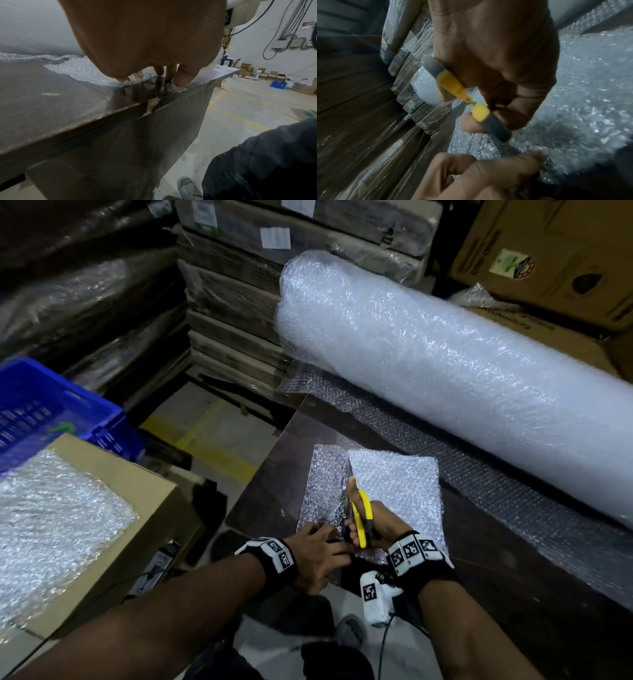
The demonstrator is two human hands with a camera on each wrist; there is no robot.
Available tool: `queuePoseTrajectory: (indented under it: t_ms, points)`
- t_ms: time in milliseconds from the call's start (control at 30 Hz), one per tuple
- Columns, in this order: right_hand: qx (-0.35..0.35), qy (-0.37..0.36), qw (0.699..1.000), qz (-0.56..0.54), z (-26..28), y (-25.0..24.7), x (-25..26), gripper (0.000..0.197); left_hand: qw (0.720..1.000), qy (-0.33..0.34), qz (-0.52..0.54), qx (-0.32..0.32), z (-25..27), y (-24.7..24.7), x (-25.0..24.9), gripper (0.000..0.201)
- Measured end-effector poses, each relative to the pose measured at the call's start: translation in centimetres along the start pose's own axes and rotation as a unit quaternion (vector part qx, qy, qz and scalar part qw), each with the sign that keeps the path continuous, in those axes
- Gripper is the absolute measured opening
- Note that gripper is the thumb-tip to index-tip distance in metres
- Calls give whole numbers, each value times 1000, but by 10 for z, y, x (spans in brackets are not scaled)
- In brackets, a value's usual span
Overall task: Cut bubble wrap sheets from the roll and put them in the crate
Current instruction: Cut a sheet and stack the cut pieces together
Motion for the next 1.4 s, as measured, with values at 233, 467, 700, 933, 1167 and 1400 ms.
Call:
queuePoseTrajectory:
  t_ms: [233, 467, 700, 933, 1167, 1400]
  points:
    - [-19, -24, 999, -13, -11, -4, 18, 89, 1000, -7, 0, 9, 0, -2, 0, 75]
    - [24, 2, 999, -25, -11, 0, 29, 88, 1000, -2, 7, 6, -1, -1, 1, 65]
    - [-13, -30, 999, -36, -19, -8, 40, 79, 1000, -4, -5, 9, -5, 6, 3, 60]
    - [21, 1, 1000, -5, -26, -10, 35, 96, 1000, 6, -6, 24, -2, 7, 1, 61]
    - [12, -15, 999, -30, -39, -11, 44, 96, 1000, 0, 30, 9, -3, -4, 1, 73]
    - [18, -34, 996, -85, -37, -17, 64, 70, 999, -5, 42, 17, -4, 0, 4, 75]
Point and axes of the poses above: each hand's wrist, its own z-axis away from the middle knuckle, its own y-axis out of the palm, x = y × z, the point moved 7 cm from there along -z, towards the middle knuckle, and after that the axes turned 4 degrees about -z, right-handed, at the moved point
